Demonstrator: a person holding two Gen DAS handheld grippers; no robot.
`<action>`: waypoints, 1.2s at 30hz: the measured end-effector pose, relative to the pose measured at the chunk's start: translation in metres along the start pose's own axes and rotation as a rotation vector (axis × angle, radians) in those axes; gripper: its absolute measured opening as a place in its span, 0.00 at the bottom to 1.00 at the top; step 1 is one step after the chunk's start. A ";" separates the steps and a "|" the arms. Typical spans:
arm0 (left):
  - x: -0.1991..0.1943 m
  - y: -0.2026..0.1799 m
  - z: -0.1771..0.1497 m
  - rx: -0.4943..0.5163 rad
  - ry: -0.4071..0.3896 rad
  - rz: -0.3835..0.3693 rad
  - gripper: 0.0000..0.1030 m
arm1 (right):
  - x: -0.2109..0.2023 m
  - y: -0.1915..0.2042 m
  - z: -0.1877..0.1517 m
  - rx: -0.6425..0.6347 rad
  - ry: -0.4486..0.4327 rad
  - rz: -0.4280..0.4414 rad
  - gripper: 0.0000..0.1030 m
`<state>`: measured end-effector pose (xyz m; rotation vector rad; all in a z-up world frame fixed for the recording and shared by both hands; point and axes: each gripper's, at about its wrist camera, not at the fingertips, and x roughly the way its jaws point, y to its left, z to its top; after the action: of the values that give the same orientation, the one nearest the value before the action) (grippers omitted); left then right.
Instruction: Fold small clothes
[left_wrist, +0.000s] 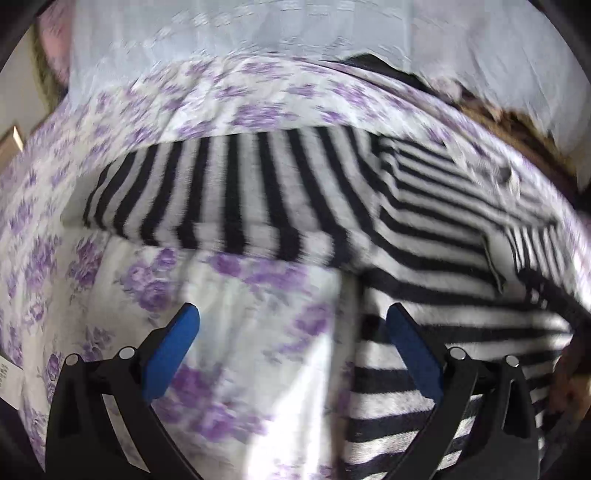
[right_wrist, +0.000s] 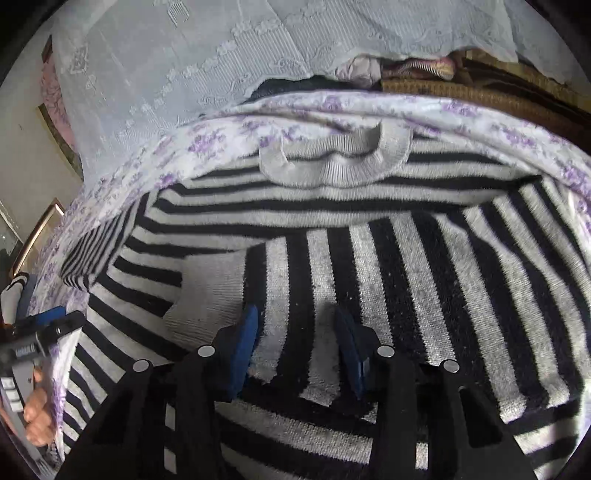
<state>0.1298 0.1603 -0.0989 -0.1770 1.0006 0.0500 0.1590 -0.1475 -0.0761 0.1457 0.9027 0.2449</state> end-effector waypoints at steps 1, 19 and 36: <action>0.001 0.010 0.004 -0.037 0.011 -0.021 0.96 | -0.012 -0.003 0.002 0.018 -0.045 0.008 0.43; 0.038 0.122 0.052 -0.450 -0.022 -0.231 0.74 | -0.054 -0.044 0.003 0.072 -0.174 -0.107 0.73; -0.021 0.085 0.051 -0.220 -0.163 -0.038 0.10 | -0.124 -0.145 -0.041 0.263 -0.314 -0.176 0.76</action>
<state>0.1499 0.2536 -0.0648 -0.3874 0.8279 0.1381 0.0738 -0.3194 -0.0402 0.3371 0.6266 -0.0616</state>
